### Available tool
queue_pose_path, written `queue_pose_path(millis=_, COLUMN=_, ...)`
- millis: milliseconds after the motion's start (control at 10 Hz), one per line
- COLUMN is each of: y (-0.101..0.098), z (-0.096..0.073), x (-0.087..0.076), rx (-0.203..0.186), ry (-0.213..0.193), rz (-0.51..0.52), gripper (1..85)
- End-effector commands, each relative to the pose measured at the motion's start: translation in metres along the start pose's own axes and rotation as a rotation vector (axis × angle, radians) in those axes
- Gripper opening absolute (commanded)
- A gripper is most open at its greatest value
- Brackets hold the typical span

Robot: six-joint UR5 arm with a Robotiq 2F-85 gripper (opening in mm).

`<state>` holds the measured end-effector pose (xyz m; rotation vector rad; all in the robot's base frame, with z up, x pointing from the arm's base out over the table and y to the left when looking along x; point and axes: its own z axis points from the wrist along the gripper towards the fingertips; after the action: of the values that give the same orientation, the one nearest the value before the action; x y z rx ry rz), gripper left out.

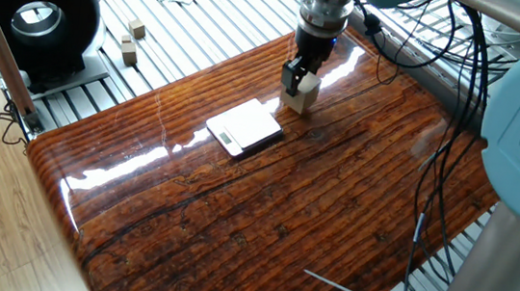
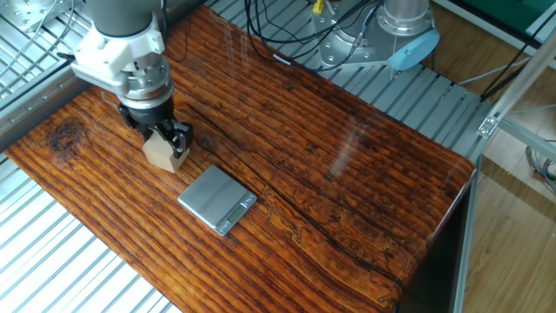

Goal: Remove the object from the scale

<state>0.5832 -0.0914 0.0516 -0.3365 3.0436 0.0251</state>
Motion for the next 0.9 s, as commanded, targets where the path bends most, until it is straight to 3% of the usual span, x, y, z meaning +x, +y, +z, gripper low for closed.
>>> queue_pose_path(millis=0, y=-0.002, z=0.004, x=0.0, rx=0.003, ry=0.002, rz=-0.055, gripper=60.7)
queue_pose_path(millis=200, y=0.006, z=0.003, x=0.0, rx=-0.027, ry=0.004, rz=-0.105, gripper=74.0)
queue_pose_path(millis=500, y=-0.001, z=-0.004, x=0.001, rx=0.0, ry=0.013, rz=-0.112, gripper=76.3)
queue_pose_path(millis=600, y=-0.005, z=-0.013, x=0.0, rx=0.02, ry=0.021, rz=-0.122, gripper=76.7)
queue_pose_path(millis=800, y=0.0, z=-0.032, x=-0.008, rx=0.025, ry=0.02, rz=-0.123, gripper=77.3)
